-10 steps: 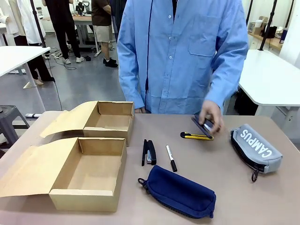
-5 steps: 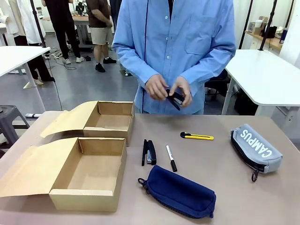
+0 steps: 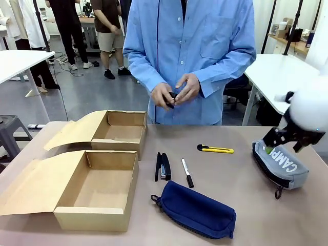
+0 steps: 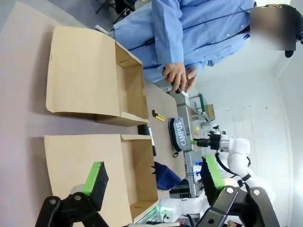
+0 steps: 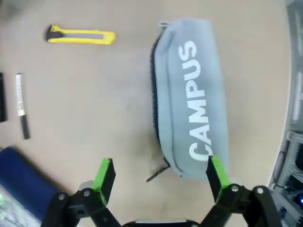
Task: Place items inside the box.
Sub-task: Pick up a Pencil pouch or Stapler and place it inside the Mailer Box closest to the robot.
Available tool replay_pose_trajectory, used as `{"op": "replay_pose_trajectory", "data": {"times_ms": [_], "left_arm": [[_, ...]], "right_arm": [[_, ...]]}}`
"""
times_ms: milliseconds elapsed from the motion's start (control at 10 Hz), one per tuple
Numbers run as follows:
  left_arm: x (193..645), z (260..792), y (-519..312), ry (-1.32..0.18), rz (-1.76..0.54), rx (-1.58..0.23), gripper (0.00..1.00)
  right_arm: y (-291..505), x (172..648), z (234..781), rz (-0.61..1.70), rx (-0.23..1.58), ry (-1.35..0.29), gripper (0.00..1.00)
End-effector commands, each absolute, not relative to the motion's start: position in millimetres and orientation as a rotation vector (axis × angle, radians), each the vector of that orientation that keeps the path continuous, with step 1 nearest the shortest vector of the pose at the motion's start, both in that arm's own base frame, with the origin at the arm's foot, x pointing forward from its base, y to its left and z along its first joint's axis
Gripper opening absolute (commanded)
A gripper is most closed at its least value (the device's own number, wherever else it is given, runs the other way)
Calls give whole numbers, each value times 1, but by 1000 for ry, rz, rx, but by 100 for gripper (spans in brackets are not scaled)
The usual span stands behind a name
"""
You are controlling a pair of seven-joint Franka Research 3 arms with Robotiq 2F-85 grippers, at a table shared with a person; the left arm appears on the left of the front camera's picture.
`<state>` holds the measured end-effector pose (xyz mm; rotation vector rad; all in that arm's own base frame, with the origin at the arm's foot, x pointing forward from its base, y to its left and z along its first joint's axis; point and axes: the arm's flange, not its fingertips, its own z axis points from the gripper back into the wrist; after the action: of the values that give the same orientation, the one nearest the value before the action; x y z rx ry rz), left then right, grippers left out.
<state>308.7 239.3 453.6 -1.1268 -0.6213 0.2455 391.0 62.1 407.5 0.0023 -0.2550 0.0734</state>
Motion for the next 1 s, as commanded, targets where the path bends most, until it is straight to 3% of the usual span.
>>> {"op": "replay_pose_trajectory", "data": {"times_ms": [0, 100, 200, 300, 500, 900], "left_arm": [[309, 456, 239, -654, 230, -1142, 100], [309, 456, 239, -654, 230, -1142, 100], [309, 456, 239, -654, 230, -1142, 100], [309, 456, 239, -654, 230, -1142, 100], [309, 456, 239, -654, 230, -1142, 100], [309, 456, 239, -654, 230, -1142, 100]], "right_arm": [[51, 397, 394, 21, -96, -305, 100], [46, 398, 400, -78, -92, -396, 100], [63, 397, 396, 69, -48, -259, 100], [56, 404, 397, 23, -67, -304, 100], [41, 405, 409, 56, -29, -244, 100], [46, 455, 391, 45, -74, -166, 100]]}}
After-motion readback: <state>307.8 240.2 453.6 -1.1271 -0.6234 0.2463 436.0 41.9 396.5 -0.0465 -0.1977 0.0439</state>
